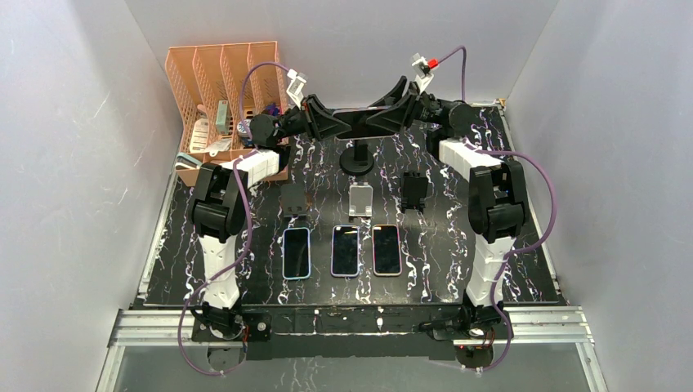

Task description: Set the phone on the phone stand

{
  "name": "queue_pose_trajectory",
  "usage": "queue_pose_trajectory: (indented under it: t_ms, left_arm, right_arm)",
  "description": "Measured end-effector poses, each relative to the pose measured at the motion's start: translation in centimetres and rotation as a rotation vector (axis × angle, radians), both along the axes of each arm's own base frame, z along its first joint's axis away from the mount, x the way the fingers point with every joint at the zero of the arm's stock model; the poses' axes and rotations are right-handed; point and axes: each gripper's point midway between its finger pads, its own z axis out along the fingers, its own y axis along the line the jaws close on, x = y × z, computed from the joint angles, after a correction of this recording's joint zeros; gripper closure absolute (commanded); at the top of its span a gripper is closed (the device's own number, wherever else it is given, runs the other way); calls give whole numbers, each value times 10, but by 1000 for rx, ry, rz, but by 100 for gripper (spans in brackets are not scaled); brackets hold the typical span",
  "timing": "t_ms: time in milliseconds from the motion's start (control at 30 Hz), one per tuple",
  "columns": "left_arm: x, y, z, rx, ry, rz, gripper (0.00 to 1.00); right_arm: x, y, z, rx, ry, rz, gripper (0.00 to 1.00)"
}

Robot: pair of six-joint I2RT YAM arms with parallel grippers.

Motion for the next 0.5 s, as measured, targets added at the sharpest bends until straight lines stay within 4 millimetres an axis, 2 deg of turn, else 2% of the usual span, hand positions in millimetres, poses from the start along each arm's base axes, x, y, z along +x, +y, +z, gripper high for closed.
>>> queue_pose_trajectory:
  t_ms: [67, 267, 433, 500]
  left_arm:
    - [0, 0, 0, 0, 1, 1, 100]
    - [0, 0, 0, 0, -1, 1, 100]
    - [0, 1, 1, -4, -34, 8, 100]
    - [1, 1, 1, -3, -39, 11, 100]
  right_arm:
    - [2, 0, 0, 11, 4, -12, 51]
    - [5, 0, 2, 25, -6, -26, 73]
    - [12, 1, -2, 40, 27, -45, 99]
    - [15, 1, -4, 44, 41, -48, 99]
